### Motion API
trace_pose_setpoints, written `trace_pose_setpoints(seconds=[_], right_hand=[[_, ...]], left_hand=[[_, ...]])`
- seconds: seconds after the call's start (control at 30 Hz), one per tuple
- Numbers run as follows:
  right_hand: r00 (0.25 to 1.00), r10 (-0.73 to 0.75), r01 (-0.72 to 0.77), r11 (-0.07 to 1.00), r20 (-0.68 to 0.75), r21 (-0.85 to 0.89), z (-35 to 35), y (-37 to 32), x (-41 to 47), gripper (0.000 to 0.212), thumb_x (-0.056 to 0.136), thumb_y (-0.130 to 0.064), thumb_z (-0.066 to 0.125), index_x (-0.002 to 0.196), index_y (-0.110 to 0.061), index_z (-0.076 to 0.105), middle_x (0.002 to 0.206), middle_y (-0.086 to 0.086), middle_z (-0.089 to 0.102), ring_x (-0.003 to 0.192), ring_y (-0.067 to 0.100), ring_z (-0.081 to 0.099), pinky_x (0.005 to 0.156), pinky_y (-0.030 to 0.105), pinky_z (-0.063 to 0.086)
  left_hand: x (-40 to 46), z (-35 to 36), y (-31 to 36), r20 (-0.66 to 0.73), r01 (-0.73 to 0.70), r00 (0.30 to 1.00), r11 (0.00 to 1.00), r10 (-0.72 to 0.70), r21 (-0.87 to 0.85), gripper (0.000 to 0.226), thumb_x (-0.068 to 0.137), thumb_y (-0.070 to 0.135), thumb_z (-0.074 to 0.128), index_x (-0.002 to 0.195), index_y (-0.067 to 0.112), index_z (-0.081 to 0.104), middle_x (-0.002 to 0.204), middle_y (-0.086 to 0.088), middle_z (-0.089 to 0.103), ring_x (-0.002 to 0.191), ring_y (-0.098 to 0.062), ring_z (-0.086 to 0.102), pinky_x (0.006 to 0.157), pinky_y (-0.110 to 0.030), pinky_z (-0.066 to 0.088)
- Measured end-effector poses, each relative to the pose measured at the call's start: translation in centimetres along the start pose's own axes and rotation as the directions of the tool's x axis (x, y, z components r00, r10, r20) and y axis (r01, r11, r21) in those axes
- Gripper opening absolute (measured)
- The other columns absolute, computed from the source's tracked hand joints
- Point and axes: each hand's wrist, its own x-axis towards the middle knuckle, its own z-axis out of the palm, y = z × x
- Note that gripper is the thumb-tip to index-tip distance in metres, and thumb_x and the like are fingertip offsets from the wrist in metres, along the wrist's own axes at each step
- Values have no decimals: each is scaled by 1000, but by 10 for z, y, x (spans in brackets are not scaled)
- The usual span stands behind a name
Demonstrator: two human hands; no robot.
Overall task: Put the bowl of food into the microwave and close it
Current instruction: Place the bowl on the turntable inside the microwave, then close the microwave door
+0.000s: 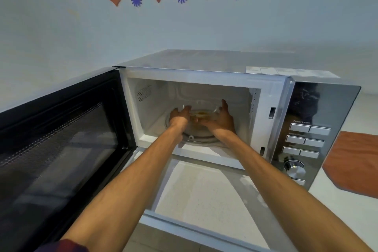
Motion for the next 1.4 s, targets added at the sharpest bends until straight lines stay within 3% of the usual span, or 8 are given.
trace_pose_setpoints(seconds=[0.13, 0.27, 0.43, 0.63, 0.87, 1.1, 1.23, 1.4], right_hand=[[996, -83, 83, 996, 13, 17, -11, -8, -28, 99, 72, -35, 83, 151, -24, 23, 148, 4, 46, 130, 25, 48, 106, 34, 42], [985, -163, 165, 986, 57, -30, -22, -24, -63, 73, 82, -27, 76, 142, -17, 36, 131, 5, 57, 118, 24, 56, 91, 24, 41], [969, -239, 247, 908, 66, -338, -30, -43, -101, 86, 86, -48, 65, 151, -14, 21, 155, 13, 34, 139, 31, 37, 110, 41, 34], [930, -356, 337, 731, 90, -593, -42, -78, -176, 90, 88, -53, 59, 154, -13, 11, 163, 11, 11, 150, 29, 13, 119, 49, 22], [894, -428, 376, 559, 132, -739, -60, -118, -243, 91, 88, -54, 56, 154, -12, 9, 163, 13, 9, 150, 31, 12, 119, 50, 17], [846, -509, 419, 448, 159, -790, -73, -158, -287, 89, 88, -53, 56, 153, -11, 12, 162, 15, 13, 149, 32, 14, 118, 50, 19], [816, -556, 437, 411, 160, -800, -79, -180, -305, 88, 88, -53, 55, 153, -10, 14, 161, 15, 16, 149, 32, 14, 117, 49, 20], [787, -590, 454, 357, 180, -816, -84, -196, -322, 86, 89, -53, 53, 152, -9, 14, 161, 16, 17, 148, 32, 16, 117, 49, 21]], left_hand=[[-23, -17, -4, -40, -39, 998, 998, 38, -39, 46, 94, 33, 52, 134, 11, 50, 133, -12, 58, 119, -32, 54, 104, -44, 44], [-58, -35, 2, -46, -142, 989, 989, 143, 40, 50, 96, 31, 48, 142, 12, 42, 144, -9, 50, 130, -30, 48, 111, -45, 38], [-117, -59, 10, 26, -370, 925, 886, 378, 279, 58, 97, 33, 49, 149, 15, 32, 155, -3, 37, 143, -25, 31, 114, -39, 27], [-195, -122, 18, 161, -570, 785, 596, 598, 566, 66, 94, 38, 49, 151, 17, 24, 161, -4, 22, 147, -23, 25, 115, -41, 26], [-257, -186, 38, 283, -537, 676, 192, 681, 821, 74, 88, 47, 48, 148, 8, 28, 157, -16, 26, 147, -27, 20, 121, -51, 9], [-309, -241, 68, 288, -479, 547, 11, 786, 878, 72, 88, 51, 44, 144, 8, 34, 153, -15, 36, 142, -29, 32, 118, -55, 13], [-323, -264, 80, 234, -353, 629, 5, 741, 935, 75, 87, 53, 45, 145, 6, 33, 154, -19, 32, 143, -35, 29, 117, -59, 12], [-332, -287, 85, 155, -173, 754, -34, 639, 984, 68, 87, 53, 45, 134, 3, 48, 141, -21, 49, 133, -35, 42, 116, -59, 13]])
